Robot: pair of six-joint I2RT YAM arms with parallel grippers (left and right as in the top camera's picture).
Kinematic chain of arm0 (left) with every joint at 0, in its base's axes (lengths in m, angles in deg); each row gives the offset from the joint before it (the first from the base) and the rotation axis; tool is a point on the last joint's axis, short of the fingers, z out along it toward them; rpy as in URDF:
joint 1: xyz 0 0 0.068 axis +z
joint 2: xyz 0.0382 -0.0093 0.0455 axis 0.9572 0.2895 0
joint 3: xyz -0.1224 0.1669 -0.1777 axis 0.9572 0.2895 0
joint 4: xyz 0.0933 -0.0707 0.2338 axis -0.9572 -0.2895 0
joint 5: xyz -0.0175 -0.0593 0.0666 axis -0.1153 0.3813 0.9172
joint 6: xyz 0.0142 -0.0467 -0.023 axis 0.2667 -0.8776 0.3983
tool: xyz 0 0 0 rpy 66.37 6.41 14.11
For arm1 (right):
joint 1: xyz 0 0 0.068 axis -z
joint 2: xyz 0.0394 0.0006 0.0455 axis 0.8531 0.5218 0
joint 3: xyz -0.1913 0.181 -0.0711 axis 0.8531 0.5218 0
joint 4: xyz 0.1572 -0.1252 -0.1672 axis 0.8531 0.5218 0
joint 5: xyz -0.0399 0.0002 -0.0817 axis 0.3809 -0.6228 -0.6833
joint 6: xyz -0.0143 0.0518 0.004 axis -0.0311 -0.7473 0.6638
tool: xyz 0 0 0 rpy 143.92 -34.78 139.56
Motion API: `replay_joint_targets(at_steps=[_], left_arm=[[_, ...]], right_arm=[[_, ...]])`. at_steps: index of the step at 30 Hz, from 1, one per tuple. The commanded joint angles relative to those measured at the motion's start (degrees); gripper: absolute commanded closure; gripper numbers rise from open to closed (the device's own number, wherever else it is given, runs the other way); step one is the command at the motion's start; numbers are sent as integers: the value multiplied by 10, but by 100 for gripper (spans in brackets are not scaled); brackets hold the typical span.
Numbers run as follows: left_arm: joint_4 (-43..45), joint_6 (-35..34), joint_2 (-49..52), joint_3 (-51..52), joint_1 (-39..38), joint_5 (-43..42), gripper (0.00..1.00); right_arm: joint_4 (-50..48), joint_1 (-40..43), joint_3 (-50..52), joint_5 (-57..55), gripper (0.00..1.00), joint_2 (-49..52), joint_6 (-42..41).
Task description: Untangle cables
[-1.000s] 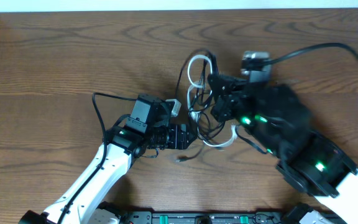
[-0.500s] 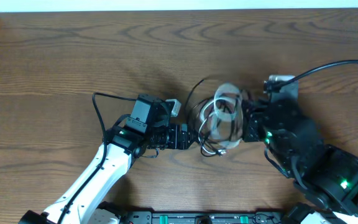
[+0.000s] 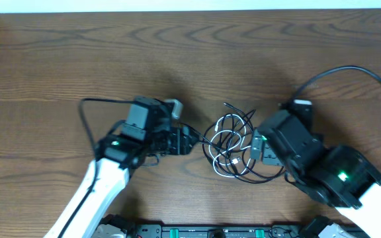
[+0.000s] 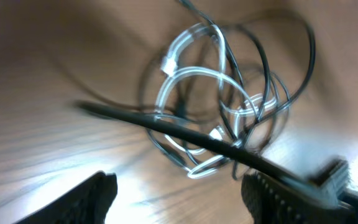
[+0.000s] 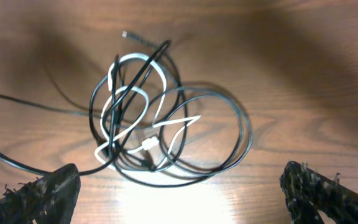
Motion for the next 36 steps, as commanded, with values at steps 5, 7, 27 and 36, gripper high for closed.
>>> replay_joint_targets(at_steps=[5, 7, 27, 36], left_arm=[[-150, -3, -110, -79, 9, 354, 30], [-172, -5, -119, -79, 9, 365, 30], [-223, -5, -118, -79, 9, 332, 30], [-223, -5, -118, -79, 9, 332, 30]], right_arm=[[0, 2, -3, 46, 1, 133, -62], [0, 2, -2, 17, 1, 179, -167], [-165, -12, 12, 83, 40, 429, -408], [-182, -9, 11, 72, 99, 425, -314]])
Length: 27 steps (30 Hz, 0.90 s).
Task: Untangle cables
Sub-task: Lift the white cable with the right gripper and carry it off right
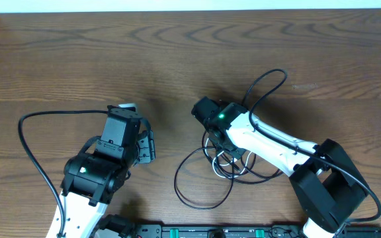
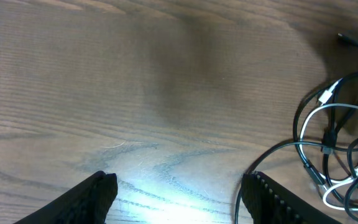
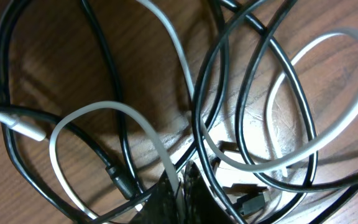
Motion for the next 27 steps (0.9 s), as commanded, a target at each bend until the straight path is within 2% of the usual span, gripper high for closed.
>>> replay_joint_targets(at_steps=[1, 4, 8, 10, 12, 16, 20, 24, 27], left_arm=[[-2, -2, -2, -4, 2, -5, 30], [-2, -2, -1, -4, 2, -5, 30], [-1, -2, -1, -4, 2, -5, 30], [-1, -2, -1, -4, 2, -5, 30], [1, -2, 0, -4, 2, -5, 30], [1, -3, 2, -4, 2, -5, 30], [3, -3, 7, -4, 2, -11, 29], [26, -1, 17, -4, 2, -85, 30], [49, 28, 30, -4, 1, -160, 30]], right_arm=[[-7, 3, 1, -18, 99, -5, 94], [10, 14, -15, -28, 99, -35, 176], [57, 35, -82, -42, 99, -130, 287], [78, 45, -165, -41, 99, -199, 372], [88, 54, -242, -41, 99, -246, 410], [56, 65, -356, -41, 98, -314, 435], [-10, 65, -400, -18, 99, -365, 460], [-73, 65, -401, 30, 98, -408, 470], [-91, 65, -401, 34, 98, -416, 485]])
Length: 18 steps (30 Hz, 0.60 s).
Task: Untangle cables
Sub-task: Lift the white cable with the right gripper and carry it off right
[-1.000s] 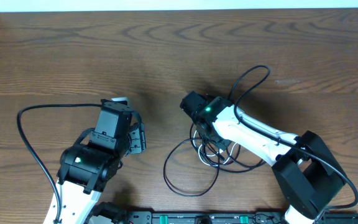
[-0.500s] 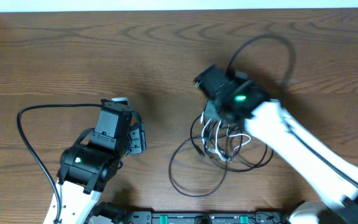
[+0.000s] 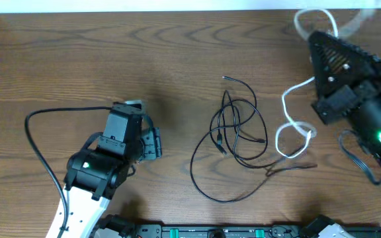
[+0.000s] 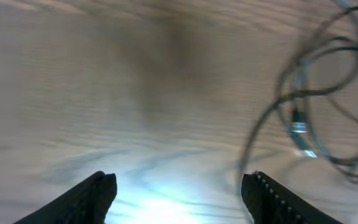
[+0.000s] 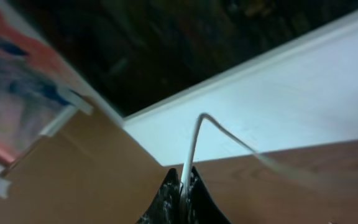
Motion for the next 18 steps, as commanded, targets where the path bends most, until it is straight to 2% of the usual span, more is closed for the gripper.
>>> replay_joint_targets(at_steps=[1, 4, 9, 12, 16, 18], left_arm=[[23, 38, 20, -4, 0, -125, 29], [40, 78, 37, -4, -7, -200, 30], [74, 215, 81, -4, -48, -375, 29], [79, 253, 104, -4, -79, -384, 29], [81, 265, 130, -4, -117, -384, 29], [88, 265, 137, -4, -130, -383, 29]], right_arm=[[-18, 2, 2, 26, 98, 3, 36], [-37, 2, 2, 28, 98, 2, 38], [-76, 2, 2, 71, 98, 2, 38], [-83, 3, 2, 62, 98, 2, 94], [-93, 8, 2, -54, 98, 2, 186], [-123, 13, 2, -106, 98, 2, 200]])
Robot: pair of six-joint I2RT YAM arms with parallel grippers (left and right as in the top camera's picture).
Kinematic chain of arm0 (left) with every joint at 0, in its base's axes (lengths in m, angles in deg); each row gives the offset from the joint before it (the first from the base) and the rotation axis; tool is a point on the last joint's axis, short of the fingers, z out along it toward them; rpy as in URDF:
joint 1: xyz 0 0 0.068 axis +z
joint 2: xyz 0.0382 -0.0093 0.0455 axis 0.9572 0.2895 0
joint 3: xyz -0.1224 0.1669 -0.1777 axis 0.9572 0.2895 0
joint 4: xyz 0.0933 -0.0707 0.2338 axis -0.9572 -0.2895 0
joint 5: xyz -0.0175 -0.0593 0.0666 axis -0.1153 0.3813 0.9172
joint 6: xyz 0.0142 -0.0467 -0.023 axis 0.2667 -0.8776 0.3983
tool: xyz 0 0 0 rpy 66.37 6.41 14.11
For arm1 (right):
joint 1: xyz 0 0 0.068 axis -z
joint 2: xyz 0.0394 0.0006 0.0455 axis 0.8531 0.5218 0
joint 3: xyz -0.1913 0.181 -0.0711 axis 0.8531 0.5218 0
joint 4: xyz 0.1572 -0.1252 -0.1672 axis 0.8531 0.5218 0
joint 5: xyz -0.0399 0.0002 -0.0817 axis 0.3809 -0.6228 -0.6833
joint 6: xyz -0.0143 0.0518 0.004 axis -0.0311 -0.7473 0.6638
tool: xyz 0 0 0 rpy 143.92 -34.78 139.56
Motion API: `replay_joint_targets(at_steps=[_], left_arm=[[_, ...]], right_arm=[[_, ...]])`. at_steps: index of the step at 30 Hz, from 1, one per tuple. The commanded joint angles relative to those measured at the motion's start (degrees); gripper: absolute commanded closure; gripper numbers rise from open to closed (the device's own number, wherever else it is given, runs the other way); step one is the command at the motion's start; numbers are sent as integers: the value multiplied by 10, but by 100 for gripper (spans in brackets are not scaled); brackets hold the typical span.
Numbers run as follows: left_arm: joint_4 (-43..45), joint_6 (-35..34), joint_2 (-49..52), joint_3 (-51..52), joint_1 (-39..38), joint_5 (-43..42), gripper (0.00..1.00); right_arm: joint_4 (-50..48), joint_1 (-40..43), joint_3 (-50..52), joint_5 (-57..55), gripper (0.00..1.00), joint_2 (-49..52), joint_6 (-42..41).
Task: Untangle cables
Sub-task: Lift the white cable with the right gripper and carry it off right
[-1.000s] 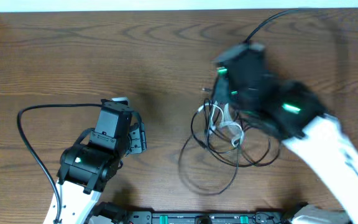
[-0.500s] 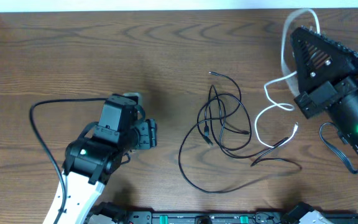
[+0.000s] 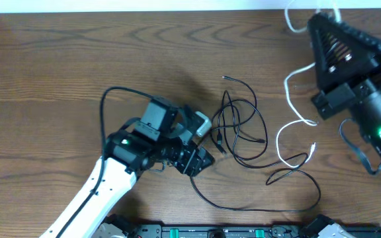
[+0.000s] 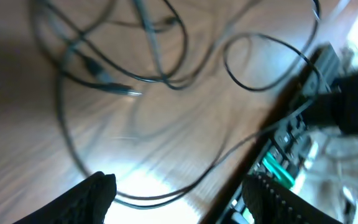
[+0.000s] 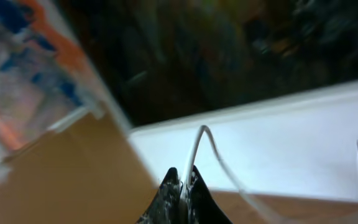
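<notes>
Black cables lie loosely tangled mid-table, and one long strand loops toward the front edge. A white cable hangs from my raised right gripper at the far right, its lower end trailing on the wood clear of the black ones. In the right wrist view that gripper is shut on the white cable. My left gripper is open at the lower left of the black tangle. Its wrist view is blurred, with black strands ahead of the gripper and nothing between its fingers.
A black equipment rail with green lights runs along the table's front edge, and it also shows in the left wrist view. The left arm's own black lead arcs over the wood behind it. A white wall borders the far edge.
My left gripper has moved from the left side of the table to the lower left of the black tangle. The long black strand now reaches further right. The right gripper still holds the white cable up.
Both grippers stood open on either side of one black-and-white tangle. Then the left was back at the left side and the right was shut on the white cable inside the tangle. Later the right held it high, free of the black cables, and now the left is beside them.
</notes>
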Motion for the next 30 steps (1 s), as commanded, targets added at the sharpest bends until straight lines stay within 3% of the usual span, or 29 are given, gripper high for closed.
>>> replay_joint_targets(at_steps=[1, 4, 7, 10, 16, 20, 24, 30], left_arm=[[11, 35, 17, -4, -28, -26, 29], [25, 34, 24, -4, -42, -21, 29], [26, 34, 24, -4, -42, -19, 29], [25, 34, 24, -4, -42, -19, 29], [25, 34, 24, -4, -42, -18, 29], [25, 34, 24, -4, -42, -18, 29], [25, 33, 24, -4, -42, -2, 29], [12, 25, 24, -3, -42, 23, 29]], right_arm=[[-64, 12, 1, -136, 99, -4, 77], [-257, 16, 1, -142, 99, -4, 64], [-383, 16, 1, -85, 98, -4, 13], [-429, 16, 1, -56, 98, -3, -29], [-399, 16, 1, -50, 99, 1, -33], [-288, 21, 1, -86, 99, 11, 4], [-217, 26, 1, -145, 98, 37, 75], [-217, 49, 1, -328, 98, 106, 214]])
